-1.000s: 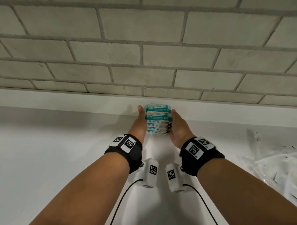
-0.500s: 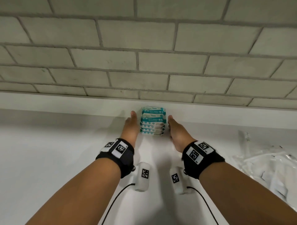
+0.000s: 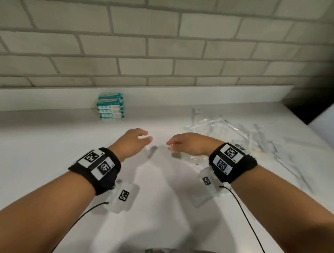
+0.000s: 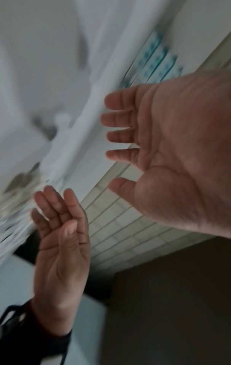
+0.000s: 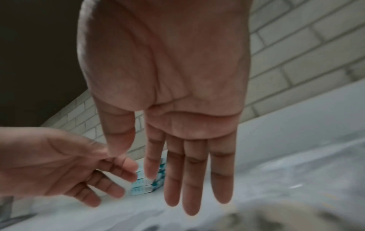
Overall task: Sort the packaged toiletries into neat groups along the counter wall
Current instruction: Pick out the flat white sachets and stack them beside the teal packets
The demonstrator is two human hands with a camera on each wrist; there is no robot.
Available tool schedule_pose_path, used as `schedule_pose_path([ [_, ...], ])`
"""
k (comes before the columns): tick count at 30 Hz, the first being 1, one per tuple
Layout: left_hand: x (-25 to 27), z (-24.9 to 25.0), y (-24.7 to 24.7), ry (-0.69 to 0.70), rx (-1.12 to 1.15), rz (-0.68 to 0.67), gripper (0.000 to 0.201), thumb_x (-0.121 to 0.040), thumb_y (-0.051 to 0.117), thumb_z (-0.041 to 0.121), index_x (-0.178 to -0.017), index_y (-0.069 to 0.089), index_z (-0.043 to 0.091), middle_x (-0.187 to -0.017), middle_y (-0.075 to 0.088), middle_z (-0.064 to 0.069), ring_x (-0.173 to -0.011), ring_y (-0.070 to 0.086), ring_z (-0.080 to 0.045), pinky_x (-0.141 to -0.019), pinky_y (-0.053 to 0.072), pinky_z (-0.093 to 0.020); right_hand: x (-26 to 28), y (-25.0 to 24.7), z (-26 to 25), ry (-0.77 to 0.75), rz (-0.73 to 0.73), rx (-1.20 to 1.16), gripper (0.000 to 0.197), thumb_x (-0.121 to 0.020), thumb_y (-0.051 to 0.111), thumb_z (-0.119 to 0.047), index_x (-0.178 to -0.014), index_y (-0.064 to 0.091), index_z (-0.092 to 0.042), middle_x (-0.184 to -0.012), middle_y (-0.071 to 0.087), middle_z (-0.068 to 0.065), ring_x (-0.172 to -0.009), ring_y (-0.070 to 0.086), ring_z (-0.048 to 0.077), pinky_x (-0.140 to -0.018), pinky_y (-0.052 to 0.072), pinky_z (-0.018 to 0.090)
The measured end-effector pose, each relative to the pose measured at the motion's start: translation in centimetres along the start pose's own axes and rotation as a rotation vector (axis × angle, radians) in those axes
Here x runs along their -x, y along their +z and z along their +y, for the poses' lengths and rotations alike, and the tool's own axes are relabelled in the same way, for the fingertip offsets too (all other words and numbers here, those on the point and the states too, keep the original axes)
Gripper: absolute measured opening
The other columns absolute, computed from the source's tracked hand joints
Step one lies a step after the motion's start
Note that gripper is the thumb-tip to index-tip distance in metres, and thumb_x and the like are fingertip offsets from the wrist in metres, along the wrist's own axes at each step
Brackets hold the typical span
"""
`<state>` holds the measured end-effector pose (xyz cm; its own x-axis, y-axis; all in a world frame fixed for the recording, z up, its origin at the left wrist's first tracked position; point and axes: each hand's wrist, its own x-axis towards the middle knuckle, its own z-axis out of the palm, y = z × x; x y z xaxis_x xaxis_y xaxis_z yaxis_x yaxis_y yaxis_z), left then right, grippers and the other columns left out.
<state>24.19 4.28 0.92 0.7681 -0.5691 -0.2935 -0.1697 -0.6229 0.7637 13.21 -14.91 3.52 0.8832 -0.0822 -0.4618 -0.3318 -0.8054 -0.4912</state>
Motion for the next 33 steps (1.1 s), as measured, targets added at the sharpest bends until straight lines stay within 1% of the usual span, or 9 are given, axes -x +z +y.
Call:
schedule_pose_path([
  [5,2.1,4.2,6.3,0.099,-0.246,-0.242,0.044,-0.094,0.054,0.045,-0.133,0.053,0.024,-0.140,0.047,0.005,-0.123,0.049,-0.015,-0.097,0.039,-0.025,6.2,-2.5,8.9,0.231,0.162,0.236,0.039,-0.101,0.041,-0.032,-0.138,0.050,-0.022,-0.144,0.048,-0.003,-0.130,0.045,0.018,-0.106,0.034,0.030],
  [8,2.9,6.3,9.6,0.155,-0.389,-0.305,0.041,-0.097,0.049,0.042,-0.134,0.052,0.027,-0.145,0.044,0.004,-0.128,0.045,-0.015,-0.103,0.033,-0.025,8.3,-2.4,12.5,0.424,0.048,0.308,0.041,-0.101,0.035,-0.025,-0.136,0.049,-0.009,-0.141,0.050,0.008,-0.125,0.050,0.025,-0.105,0.039,0.033],
  [11,3.0,8.0,12.5,0.165,-0.453,-0.325,0.034,-0.096,0.051,0.038,-0.126,0.059,0.025,-0.138,0.050,0.004,-0.120,0.050,-0.014,-0.100,0.036,-0.025,9.9,-1.7,13.5,0.350,-0.070,0.307,0.041,-0.100,0.040,-0.025,-0.138,0.049,-0.011,-0.144,0.047,0.006,-0.130,0.047,0.026,-0.107,0.036,0.036],
  [14,3.3,9.6,14.8,0.152,-0.631,-0.344,0.026,-0.090,0.059,0.041,-0.106,0.063,0.021,-0.114,0.061,0.001,-0.095,0.053,-0.014,-0.083,0.041,-0.025,10.9,-1.8,14.8,0.209,0.024,0.189,0.041,-0.099,0.046,-0.030,-0.140,0.048,-0.024,-0.148,0.043,-0.004,-0.134,0.040,0.020,-0.110,0.030,0.035],
  [18,4.9,9.8,17.2,0.087,-0.910,-0.420,0.069,-0.074,0.072,0.056,-0.125,0.045,0.017,-0.118,0.056,0.001,-0.101,0.055,-0.020,-0.086,0.048,-0.033,11.6,-0.8,15.9,0.165,0.158,0.180,0.013,-0.090,0.057,-0.026,-0.099,0.066,-0.024,-0.109,0.066,-0.004,-0.099,0.061,0.016,-0.087,0.051,0.032],
  [20,5.5,8.9,18.0,0.069,-0.913,-0.362,0.079,-0.070,0.076,0.052,-0.130,0.039,0.017,-0.122,0.055,0.001,-0.104,0.056,-0.021,-0.087,0.049,-0.035,12.3,0.2,15.4,0.162,0.023,0.283,0.024,-0.082,0.066,-0.039,-0.096,0.059,-0.020,-0.096,0.064,-0.005,-0.089,0.061,0.017,-0.076,0.051,0.030],
  [24,6.2,8.1,18.3,-0.039,-0.807,-0.319,0.070,-0.076,0.074,0.046,-0.130,0.043,0.014,-0.123,0.056,-0.001,-0.104,0.056,-0.020,-0.085,0.046,-0.031,12.5,1.9,15.0,0.141,-0.079,0.586,0.082,-0.062,0.080,-0.055,-0.122,0.039,-0.017,-0.098,0.054,-0.003,-0.082,0.056,0.019,-0.067,0.049,0.033],
  [29,6.9,7.5,18.1,-0.076,-0.752,-0.253,0.044,-0.083,0.065,0.048,-0.110,0.058,0.013,-0.109,0.062,-0.003,-0.099,0.057,-0.022,-0.079,0.042,-0.029,10.9,0.2,15.8,0.096,0.004,0.310,0.067,-0.078,0.074,-0.015,-0.133,0.037,-0.015,-0.103,0.058,0.004,-0.075,0.053,0.016,-0.058,0.043,0.025],
  [33,7.0,8.9,18.6,-0.003,-0.534,-0.149,0.038,-0.086,0.063,0.043,-0.112,0.059,0.016,-0.108,0.062,0.000,-0.100,0.058,-0.020,-0.082,0.042,-0.029,11.4,-3.2,18.5,0.101,0.211,-0.027,0.059,-0.080,0.072,-0.016,-0.133,0.046,-0.014,-0.115,0.058,0.005,-0.088,0.058,0.017,-0.068,0.047,0.027],
])
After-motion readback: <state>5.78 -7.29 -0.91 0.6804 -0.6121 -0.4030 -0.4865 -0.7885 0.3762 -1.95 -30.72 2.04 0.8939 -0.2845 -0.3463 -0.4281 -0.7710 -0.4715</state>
